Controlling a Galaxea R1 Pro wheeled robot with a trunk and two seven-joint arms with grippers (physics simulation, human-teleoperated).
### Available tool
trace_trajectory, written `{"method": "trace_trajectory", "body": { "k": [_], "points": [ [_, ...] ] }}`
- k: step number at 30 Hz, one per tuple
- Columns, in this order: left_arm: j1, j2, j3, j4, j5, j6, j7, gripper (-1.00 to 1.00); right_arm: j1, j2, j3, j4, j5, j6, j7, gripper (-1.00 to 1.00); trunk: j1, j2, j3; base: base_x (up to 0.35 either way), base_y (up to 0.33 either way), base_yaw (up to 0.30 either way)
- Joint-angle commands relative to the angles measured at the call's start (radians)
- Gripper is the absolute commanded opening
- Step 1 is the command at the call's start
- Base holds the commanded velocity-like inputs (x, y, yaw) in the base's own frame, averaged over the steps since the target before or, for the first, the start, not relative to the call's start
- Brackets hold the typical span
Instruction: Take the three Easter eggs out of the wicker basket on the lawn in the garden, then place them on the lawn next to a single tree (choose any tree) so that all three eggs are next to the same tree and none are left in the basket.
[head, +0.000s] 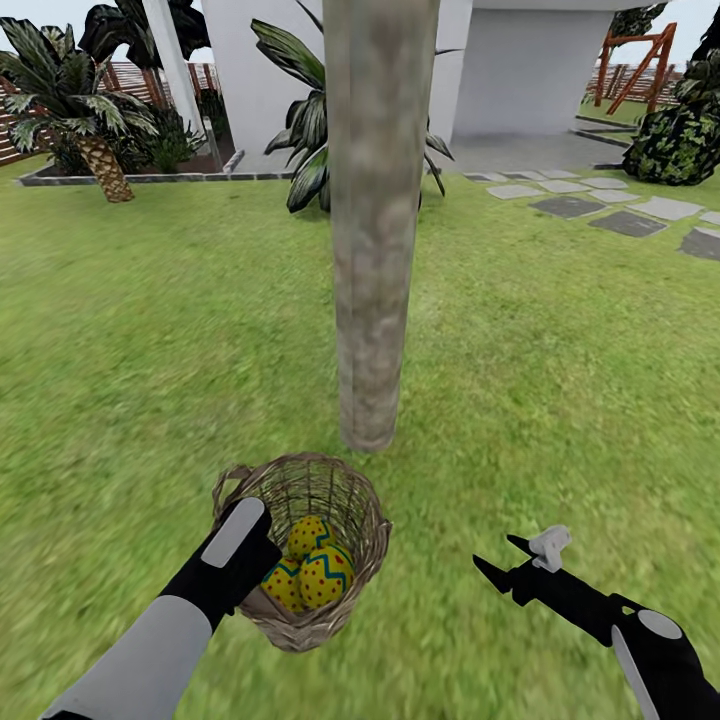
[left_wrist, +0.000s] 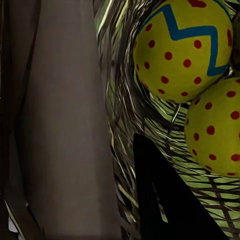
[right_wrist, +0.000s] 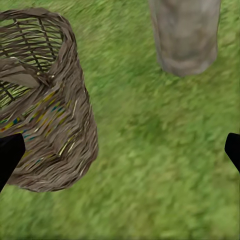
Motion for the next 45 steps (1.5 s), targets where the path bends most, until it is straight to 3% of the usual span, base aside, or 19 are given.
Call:
{"method": "trace_trajectory", "body": {
  "k": [1,13,18,26,45],
  "points": [
    [0.000,0.000,0.000,0.000,-0.001,0.004,-0.003,-1.00,0.000,0.000,0.000,0.000,0.000,0.000,0.001,1.00,0.004,-0.007,-0.003,0.000,0.000,0.000],
    [0.000,-0.002,0.000,0.000,-0.001,0.004,-0.006,-1.00,0.000,0.000,0.004,-0.002,0.012,0.018,0.000,1.00,0.050,-0.091,-0.050,0.000,0.000,0.000],
    [0.000,0.000,-0.001,0.048,-0.003,0.003,-0.073,-1.00,0.000,-0.001,0.003,-0.001,0.012,0.015,0.000,1.00,0.069,-0.126,-0.073,0.000,0.000,0.000],
    [0.000,-0.002,0.000,0.049,-0.005,0.001,-0.074,-1.00,0.000,0.003,0.004,-0.001,0.012,0.019,-0.004,1.00,0.100,-0.182,-0.111,0.000,0.000,0.000],
    [0.000,-0.003,0.000,0.049,-0.005,0.001,-0.074,-1.00,0.000,0.005,0.012,0.000,0.012,0.014,-0.006,1.00,0.173,-0.315,-0.171,0.000,0.000,0.000]
  ]
}}
